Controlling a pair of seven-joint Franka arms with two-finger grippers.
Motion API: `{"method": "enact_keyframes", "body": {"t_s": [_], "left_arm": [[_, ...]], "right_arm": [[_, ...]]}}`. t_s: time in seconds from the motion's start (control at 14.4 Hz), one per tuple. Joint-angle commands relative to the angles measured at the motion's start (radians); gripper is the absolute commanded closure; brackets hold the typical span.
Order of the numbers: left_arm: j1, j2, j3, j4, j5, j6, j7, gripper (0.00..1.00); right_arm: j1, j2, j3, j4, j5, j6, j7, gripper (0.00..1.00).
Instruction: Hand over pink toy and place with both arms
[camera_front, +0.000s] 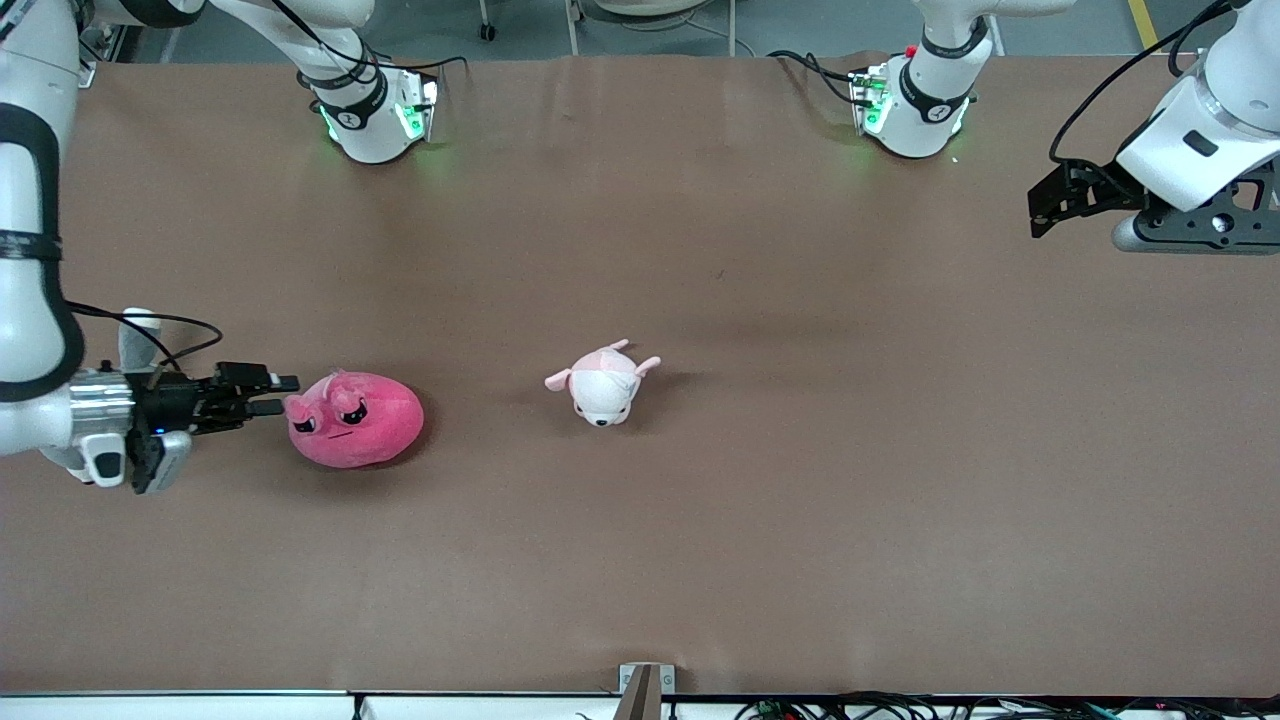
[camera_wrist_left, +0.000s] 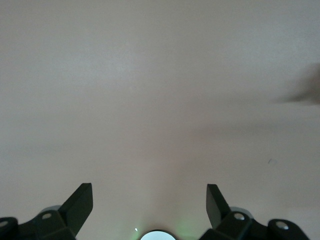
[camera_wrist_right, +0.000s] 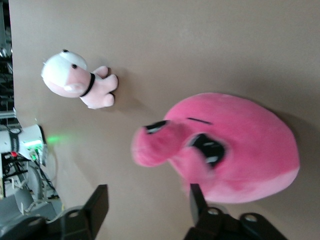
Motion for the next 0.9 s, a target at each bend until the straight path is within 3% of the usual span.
{"method": "enact_keyframes", "body": {"t_s": [0.0, 0.42, 0.83], "left_arm": [[0.006, -0.023, -0.002, -0.022, -0.014, 0.019, -0.007, 0.0], [0.004, -0.021, -0.004, -0.021, -0.014, 0.026, 0.005, 0.0], [0.009, -0.024, -0.001, -0.021, -0.014, 0.015, 0.013, 0.0]], "right_arm": [[-0.018, -0.03, 0.014, 0.092, -0.042, -0.057, 0.157, 0.0], [0.064, -0.236, 0.018, 0.101, -0.344, -0.046, 0.462, 0.0], [0.161, -0.34, 0.02, 0.099, -0.565, -0.039, 0.763, 0.0]]}}
